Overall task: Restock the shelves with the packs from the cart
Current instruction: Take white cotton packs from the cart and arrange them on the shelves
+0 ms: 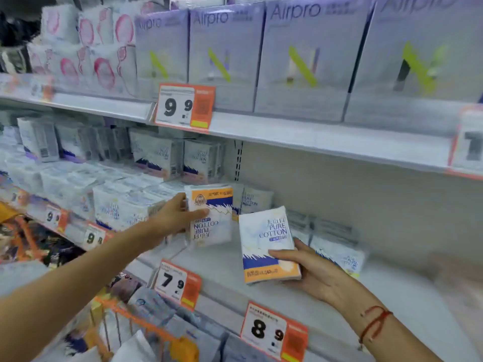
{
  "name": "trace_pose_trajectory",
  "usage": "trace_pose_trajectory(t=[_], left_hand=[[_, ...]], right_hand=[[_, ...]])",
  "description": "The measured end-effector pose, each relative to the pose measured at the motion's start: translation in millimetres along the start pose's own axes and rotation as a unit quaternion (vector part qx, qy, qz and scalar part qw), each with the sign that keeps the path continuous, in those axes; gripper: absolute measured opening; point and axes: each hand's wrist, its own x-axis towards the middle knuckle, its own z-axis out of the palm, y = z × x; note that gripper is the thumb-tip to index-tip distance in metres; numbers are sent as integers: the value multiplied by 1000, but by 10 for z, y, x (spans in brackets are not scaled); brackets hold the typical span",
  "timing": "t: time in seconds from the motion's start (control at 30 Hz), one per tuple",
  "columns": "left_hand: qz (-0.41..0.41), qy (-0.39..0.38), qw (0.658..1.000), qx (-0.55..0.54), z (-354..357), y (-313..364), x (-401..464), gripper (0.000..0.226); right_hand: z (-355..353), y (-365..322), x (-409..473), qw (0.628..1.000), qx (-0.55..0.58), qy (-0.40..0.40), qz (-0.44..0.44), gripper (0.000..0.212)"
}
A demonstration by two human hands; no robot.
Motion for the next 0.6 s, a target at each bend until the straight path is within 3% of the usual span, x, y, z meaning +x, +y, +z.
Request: trace_pose_trajectory(t=[0.17,0.27,0.37,0.47,0.53,0.6], left_hand=[[35,-56,995,76,227,-187,384,29],[45,-50,992,109,265,-336,500,36],[77,-42,990,108,237,-422,552,81],[81,-29,989,124,216,-495,617,113],[44,-31,986,158,258,-578,641,111],[21,-33,972,233,323,-675,643,92]], right_hand=[[-181,30,222,996,-58,58,-33,52],[-203,18,368,992,-73,91,-56,67],[-176,-58,486,987,-95,88,-91,90],[-85,-104,584,973,-170,91,-127,88],[-12,-93,640,963,-193,116,-146,78],[43,-62,670,965,-172,130,-149,69]])
